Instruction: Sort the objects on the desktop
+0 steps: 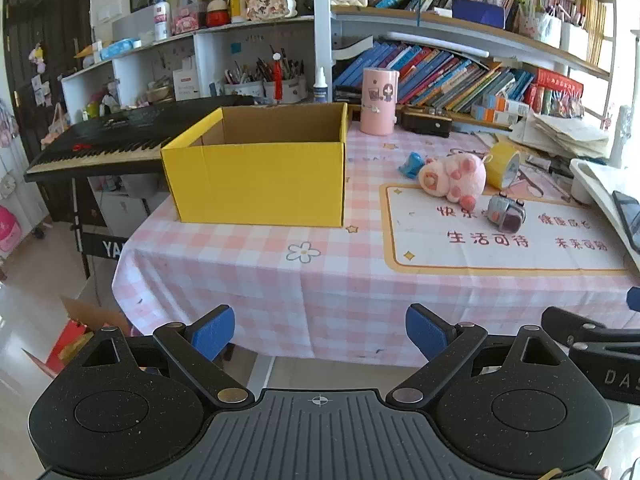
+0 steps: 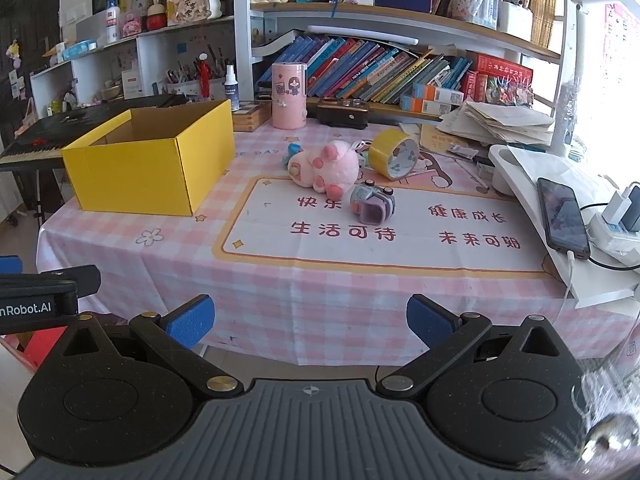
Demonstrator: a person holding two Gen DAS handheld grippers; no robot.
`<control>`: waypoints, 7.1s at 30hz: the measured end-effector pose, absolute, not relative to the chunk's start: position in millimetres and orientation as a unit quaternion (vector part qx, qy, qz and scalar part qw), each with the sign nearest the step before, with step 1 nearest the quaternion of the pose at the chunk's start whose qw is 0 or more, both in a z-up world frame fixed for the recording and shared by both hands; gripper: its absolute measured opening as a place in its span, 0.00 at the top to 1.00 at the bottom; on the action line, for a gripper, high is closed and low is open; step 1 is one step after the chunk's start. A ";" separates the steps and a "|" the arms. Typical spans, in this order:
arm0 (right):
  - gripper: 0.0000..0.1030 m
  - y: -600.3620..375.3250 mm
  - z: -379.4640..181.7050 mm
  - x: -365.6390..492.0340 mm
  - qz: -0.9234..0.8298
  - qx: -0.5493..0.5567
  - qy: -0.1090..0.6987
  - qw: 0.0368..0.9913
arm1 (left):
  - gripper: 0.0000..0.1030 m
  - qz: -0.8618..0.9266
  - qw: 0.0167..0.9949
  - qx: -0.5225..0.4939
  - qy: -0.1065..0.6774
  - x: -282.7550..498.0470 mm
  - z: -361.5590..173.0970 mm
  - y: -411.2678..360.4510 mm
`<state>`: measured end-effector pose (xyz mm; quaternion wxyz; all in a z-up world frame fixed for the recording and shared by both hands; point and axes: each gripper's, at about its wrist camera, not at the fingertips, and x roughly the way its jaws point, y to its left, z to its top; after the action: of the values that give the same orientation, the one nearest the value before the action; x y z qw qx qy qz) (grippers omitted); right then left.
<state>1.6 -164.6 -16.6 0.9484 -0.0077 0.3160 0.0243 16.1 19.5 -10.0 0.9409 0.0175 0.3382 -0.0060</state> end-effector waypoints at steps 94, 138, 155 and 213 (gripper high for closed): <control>0.25 -308.9 -42.3 93.2 -0.050 0.027 0.338 0.939 | 0.10 -0.110 0.926 0.038 0.358 115.2 -41.7 -123.4; 0.14 -378.3 -46.2 248.4 0.061 0.045 0.337 0.938 | 0.40 -0.136 0.911 0.019 0.389 249.8 -77.5 -203.7; 0.00 -331.2 -86.9 364.1 0.130 0.049 0.316 0.938 | 0.40 -0.035 0.939 -0.060 0.337 201.1 -8.3 -134.9; 0.11 -259.4 -6.1 153.5 0.017 0.046 0.347 0.937 | 0.40 -0.122 0.942 -0.085 0.302 128.4 8.0 -21.0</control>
<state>153.5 -259.4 -6.1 0.9367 0.0463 0.3466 0.0172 128.4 -21.0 8.0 0.9417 -0.0848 0.3020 -0.1220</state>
